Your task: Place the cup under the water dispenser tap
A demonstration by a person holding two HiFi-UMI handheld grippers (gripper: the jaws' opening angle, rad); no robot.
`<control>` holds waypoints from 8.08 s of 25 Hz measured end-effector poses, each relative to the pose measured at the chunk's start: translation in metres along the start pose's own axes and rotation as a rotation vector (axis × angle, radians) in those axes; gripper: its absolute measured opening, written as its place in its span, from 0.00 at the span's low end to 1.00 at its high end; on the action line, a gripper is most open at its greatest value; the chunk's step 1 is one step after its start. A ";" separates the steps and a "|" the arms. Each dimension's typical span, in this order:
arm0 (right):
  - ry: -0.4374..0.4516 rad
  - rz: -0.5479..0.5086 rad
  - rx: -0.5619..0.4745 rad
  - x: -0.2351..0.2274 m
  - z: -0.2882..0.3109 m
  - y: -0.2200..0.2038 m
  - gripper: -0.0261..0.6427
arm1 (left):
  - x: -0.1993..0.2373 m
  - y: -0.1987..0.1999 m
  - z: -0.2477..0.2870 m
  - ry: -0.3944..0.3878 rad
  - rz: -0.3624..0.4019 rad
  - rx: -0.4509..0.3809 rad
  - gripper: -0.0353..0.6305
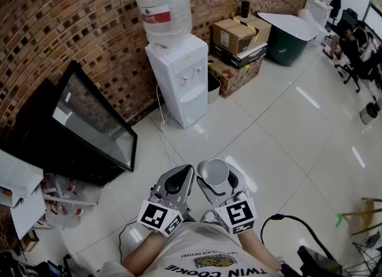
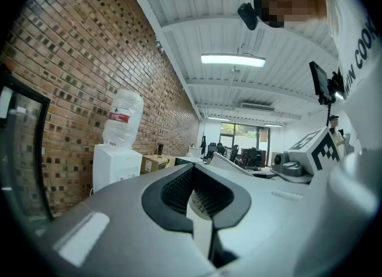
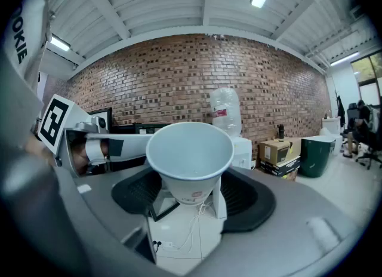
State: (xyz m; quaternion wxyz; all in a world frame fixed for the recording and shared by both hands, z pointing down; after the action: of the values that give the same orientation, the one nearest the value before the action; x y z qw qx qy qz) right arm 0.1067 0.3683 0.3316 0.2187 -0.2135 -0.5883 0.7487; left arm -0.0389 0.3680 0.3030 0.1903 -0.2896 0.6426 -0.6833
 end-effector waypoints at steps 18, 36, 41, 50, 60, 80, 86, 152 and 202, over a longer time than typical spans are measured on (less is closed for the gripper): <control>0.014 -0.014 0.008 -0.043 0.028 -0.003 0.51 | 0.022 -0.011 0.052 -0.010 -0.010 0.012 0.05; 0.023 -0.037 0.070 -0.084 0.152 0.023 0.51 | 0.134 -0.009 0.129 -0.021 -0.070 0.028 0.05; 0.014 -0.040 0.094 -0.095 0.191 0.041 0.51 | 0.170 -0.001 0.154 -0.038 -0.094 0.031 0.05; -0.008 -0.053 0.118 -0.119 0.264 0.063 0.51 | 0.236 0.009 0.199 -0.063 -0.108 0.038 0.05; -0.053 -0.080 0.130 -0.143 0.335 0.075 0.51 | 0.296 0.010 0.233 -0.088 -0.100 0.045 0.05; -0.109 -0.066 0.154 -0.216 0.415 0.021 0.51 | 0.343 -0.045 0.301 -0.071 -0.084 0.081 0.05; -0.133 -0.043 0.165 -0.241 0.448 -0.018 0.51 | 0.355 -0.083 0.323 -0.058 -0.074 0.122 0.05; -0.082 0.025 0.353 -0.331 0.584 -0.221 0.61 | 0.404 -0.230 0.375 -0.038 -0.137 0.268 0.05; -0.042 -0.129 0.068 -0.121 0.324 0.085 0.05 | 0.291 0.013 0.217 -0.100 -0.069 -0.024 0.05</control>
State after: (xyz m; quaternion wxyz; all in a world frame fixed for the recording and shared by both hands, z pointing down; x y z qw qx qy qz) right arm 0.0112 0.0251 0.3262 0.2613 -0.1519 -0.5793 0.7570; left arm -0.1224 0.0165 0.3355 0.1950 -0.3476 0.6302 -0.6663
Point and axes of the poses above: the fingertips, and each gripper's own axes: z forward along the fingers, x to its left, y out of its top, the point moved 8 cm from there along -z, backward along the fingers, and after that the axes turned 2 degrees about -y, right-handed, at the moved point
